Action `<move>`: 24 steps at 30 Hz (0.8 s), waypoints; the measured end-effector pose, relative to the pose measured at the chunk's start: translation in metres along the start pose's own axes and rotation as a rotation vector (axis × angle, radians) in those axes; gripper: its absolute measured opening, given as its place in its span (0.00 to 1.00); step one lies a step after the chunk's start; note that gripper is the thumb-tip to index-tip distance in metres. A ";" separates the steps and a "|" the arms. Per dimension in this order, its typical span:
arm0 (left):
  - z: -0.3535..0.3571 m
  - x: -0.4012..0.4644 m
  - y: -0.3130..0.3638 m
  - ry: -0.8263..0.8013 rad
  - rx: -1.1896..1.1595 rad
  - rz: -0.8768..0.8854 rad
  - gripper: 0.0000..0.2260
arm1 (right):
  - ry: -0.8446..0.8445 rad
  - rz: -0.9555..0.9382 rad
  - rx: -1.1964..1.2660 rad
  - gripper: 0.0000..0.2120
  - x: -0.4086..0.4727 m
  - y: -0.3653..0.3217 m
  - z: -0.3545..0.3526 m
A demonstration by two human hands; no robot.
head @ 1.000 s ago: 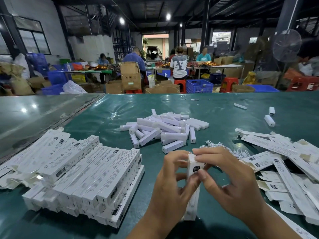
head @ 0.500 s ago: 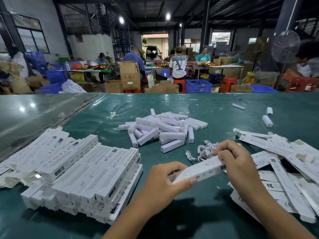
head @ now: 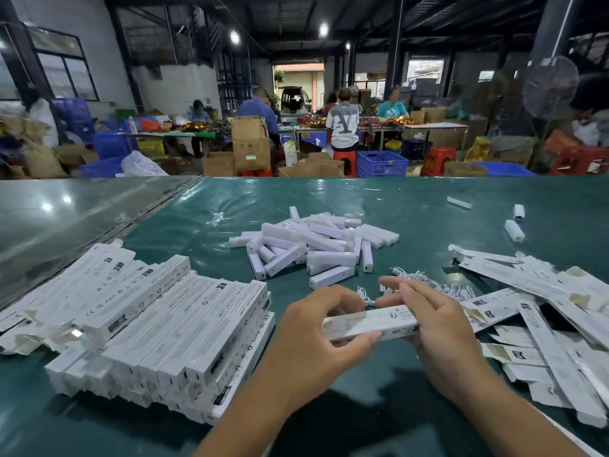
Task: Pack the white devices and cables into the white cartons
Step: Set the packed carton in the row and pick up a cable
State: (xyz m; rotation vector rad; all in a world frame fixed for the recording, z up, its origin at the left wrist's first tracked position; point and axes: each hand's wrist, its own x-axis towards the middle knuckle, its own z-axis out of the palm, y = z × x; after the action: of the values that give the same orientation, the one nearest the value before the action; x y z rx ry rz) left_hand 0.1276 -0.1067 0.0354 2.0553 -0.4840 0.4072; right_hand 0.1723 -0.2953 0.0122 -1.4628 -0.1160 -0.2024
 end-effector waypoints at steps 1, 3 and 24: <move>-0.005 0.001 0.002 -0.052 0.148 0.073 0.11 | -0.011 0.015 0.043 0.13 0.001 -0.002 0.000; -0.014 0.002 0.009 0.007 0.346 0.210 0.12 | -0.058 0.031 0.194 0.14 0.003 -0.005 0.000; -0.155 -0.006 -0.068 0.340 0.883 -0.911 0.28 | 0.035 -0.129 -0.530 0.06 0.009 -0.004 -0.016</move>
State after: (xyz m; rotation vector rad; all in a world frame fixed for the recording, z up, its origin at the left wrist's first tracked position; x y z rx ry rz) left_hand 0.1420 0.0608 0.0591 2.6632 0.9943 0.4195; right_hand 0.1799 -0.3126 0.0159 -1.9800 -0.1349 -0.3842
